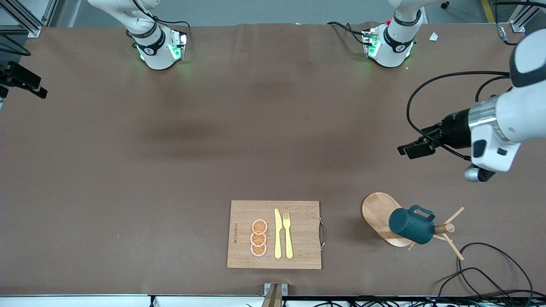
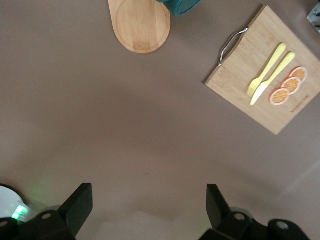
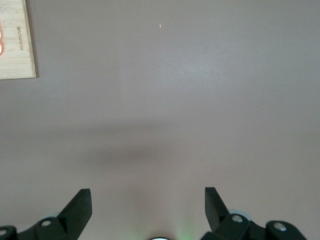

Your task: Pass cup and hang on rack

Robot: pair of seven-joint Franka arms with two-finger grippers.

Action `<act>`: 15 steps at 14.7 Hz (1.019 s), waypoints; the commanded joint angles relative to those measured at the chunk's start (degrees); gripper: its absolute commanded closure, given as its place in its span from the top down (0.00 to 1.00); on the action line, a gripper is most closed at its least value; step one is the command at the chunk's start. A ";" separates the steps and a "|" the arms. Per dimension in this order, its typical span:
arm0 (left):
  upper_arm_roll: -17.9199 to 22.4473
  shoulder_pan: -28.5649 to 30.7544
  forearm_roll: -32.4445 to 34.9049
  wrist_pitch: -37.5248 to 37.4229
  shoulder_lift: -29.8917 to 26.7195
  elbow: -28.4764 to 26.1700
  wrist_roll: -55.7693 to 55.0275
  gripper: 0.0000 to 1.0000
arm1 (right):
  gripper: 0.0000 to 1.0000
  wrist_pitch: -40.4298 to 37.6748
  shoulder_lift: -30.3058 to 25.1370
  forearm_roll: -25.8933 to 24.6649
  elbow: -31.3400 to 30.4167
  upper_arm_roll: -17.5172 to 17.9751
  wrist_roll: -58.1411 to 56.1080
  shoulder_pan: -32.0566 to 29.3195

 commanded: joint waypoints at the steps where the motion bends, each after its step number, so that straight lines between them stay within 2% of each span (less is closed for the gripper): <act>1: 1.78 -4.18 8.76 -1.38 -4.89 -3.39 9.23 1.00 | 1.00 -0.59 0.36 0.60 0.71 0.69 0.09 -1.13; 3: 7.75 -9.20 12.14 -1.38 -8.31 -5.85 17.50 1.00 | 1.00 -0.68 0.36 0.51 0.71 0.69 0.09 -1.13; 7: 16.89 -14.22 12.23 -0.24 -12.89 -8.23 31.21 1.00 | 1.00 -0.85 0.36 0.42 0.54 0.78 -0.08 -0.78; 10: 17.97 -13.53 12.14 1.51 -17.10 -12.87 39.06 1.00 | 1.00 -2.07 0.36 0.42 0.27 0.78 0.01 -1.04; 13: 20.43 -13.62 11.35 7.05 -24.48 -22.27 42.05 1.00 | 1.00 -2.61 0.36 0.42 0.36 0.78 0.01 -1.13; 15: 21.65 -13.44 8.12 7.32 -26.42 -24.40 43.46 1.00 | 1.00 -2.43 0.36 0.42 0.36 0.69 0.01 -1.05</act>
